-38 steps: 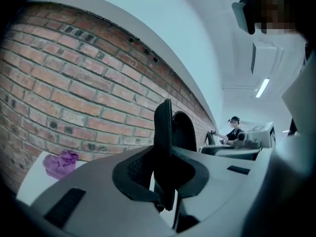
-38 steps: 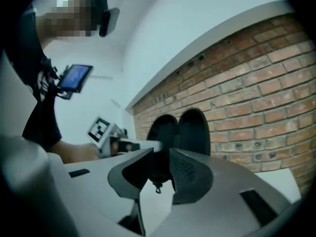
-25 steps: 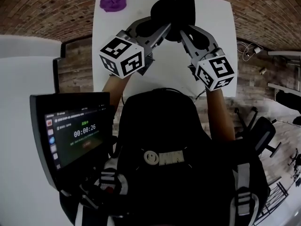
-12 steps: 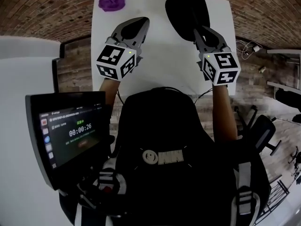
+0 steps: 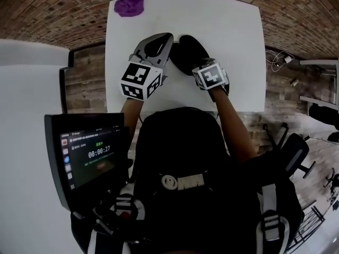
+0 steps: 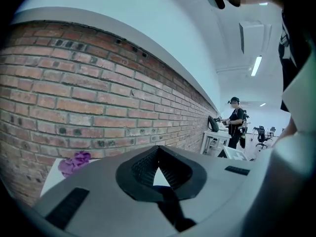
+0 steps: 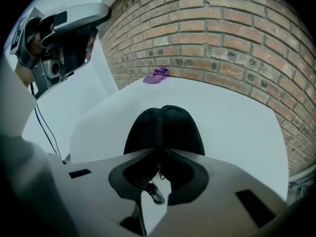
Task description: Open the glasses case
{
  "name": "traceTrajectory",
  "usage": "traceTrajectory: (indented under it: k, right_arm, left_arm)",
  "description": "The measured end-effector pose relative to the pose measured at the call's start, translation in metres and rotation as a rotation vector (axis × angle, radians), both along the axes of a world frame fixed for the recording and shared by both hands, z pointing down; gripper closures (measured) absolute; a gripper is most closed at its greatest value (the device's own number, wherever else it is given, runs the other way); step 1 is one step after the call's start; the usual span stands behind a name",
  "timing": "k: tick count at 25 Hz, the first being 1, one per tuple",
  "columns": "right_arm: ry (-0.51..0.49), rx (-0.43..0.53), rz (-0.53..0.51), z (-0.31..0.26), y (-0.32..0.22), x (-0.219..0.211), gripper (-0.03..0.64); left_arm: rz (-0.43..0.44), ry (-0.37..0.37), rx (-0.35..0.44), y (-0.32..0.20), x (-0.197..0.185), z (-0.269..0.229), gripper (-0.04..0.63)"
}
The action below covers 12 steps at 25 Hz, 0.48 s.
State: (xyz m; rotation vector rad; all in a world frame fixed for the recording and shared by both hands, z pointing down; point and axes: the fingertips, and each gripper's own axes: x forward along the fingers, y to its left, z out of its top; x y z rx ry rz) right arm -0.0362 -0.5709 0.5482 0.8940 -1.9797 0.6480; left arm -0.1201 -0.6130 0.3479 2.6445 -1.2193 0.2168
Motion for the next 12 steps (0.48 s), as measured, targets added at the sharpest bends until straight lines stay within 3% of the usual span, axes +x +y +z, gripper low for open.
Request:
traceTrajectory:
  k: [5, 9, 12]
  right_arm:
    - [-0.135, -0.011, 0.053, 0.004, 0.021, -0.007, 0.514]
    - [-0.187, 0.032, 0.116, 0.003, 0.015, -0.004, 0.505]
    - [-0.252, 0.121, 0.132, -0.018, 0.007, 0.001, 0.506]
  left_arm:
    - [-0.004, 0.017, -0.041, 0.034, -0.003, 0.011, 0.591]
    - [-0.017, -0.03, -0.037, 0.044, -0.008, 0.025, 0.591]
    - [-0.064, -0.018, -0.032, 0.05, -0.016, 0.026, 0.591]
